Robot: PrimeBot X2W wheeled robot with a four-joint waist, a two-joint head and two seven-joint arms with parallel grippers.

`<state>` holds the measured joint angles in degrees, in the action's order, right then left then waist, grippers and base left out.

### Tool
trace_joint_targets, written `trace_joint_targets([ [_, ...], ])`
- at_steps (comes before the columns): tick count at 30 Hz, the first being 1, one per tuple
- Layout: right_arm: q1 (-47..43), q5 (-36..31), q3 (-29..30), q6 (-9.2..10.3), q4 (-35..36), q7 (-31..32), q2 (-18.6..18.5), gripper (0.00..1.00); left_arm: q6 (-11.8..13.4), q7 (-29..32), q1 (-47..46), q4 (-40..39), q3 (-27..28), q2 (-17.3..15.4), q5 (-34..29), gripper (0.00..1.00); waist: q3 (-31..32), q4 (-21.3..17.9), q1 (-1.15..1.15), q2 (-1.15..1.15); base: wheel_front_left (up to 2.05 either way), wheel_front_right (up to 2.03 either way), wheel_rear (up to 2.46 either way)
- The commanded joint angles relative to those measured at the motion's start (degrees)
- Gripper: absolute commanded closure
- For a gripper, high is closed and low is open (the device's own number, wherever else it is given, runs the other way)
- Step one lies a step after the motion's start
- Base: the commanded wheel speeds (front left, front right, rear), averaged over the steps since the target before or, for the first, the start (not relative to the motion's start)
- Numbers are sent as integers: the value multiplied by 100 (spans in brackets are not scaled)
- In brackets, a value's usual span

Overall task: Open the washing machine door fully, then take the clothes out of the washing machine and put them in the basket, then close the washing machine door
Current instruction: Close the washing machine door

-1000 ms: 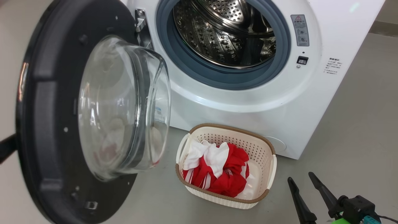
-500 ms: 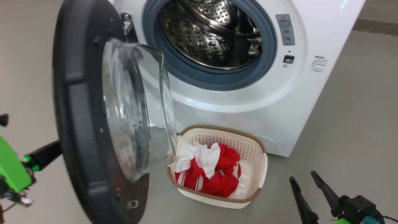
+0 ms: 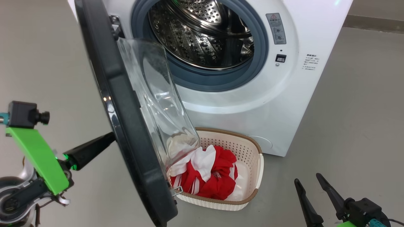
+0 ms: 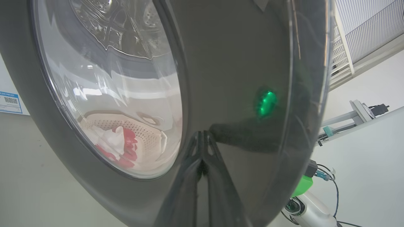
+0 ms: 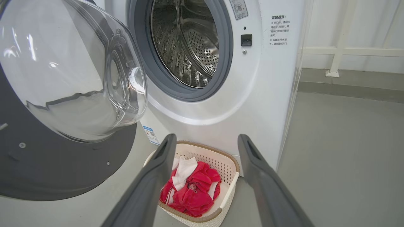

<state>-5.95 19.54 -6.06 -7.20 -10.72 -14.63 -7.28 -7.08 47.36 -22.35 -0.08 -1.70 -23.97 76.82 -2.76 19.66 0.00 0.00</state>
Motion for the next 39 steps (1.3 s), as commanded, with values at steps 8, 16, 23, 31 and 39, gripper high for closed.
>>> trace_joint_targets([
  [8,23,-46,-108,-29,114,-37,-58,0,-41,-476,-135,15,186,-367,96,100,67,-31,0,0,0,0,0],
  [16,-67,-15,-153,-29,87,-37,32,0,-41,-1132,516,275,226,-474,185,98,316,101,0,0,0,0,0],
  [23,-93,2,-210,-29,64,-37,45,0,-41,-1722,1099,430,158,-450,170,64,476,259,0,0,0,0,0],
  [31,-110,26,-279,-29,48,-37,59,0,-41,-2482,1796,701,38,-256,152,0,572,402,0,0,0,0,0],
  [39,-132,47,-277,-29,27,-37,62,0,-41,-3253,2215,1062,-140,29,209,0,612,488,0,0,0,0,0],
])
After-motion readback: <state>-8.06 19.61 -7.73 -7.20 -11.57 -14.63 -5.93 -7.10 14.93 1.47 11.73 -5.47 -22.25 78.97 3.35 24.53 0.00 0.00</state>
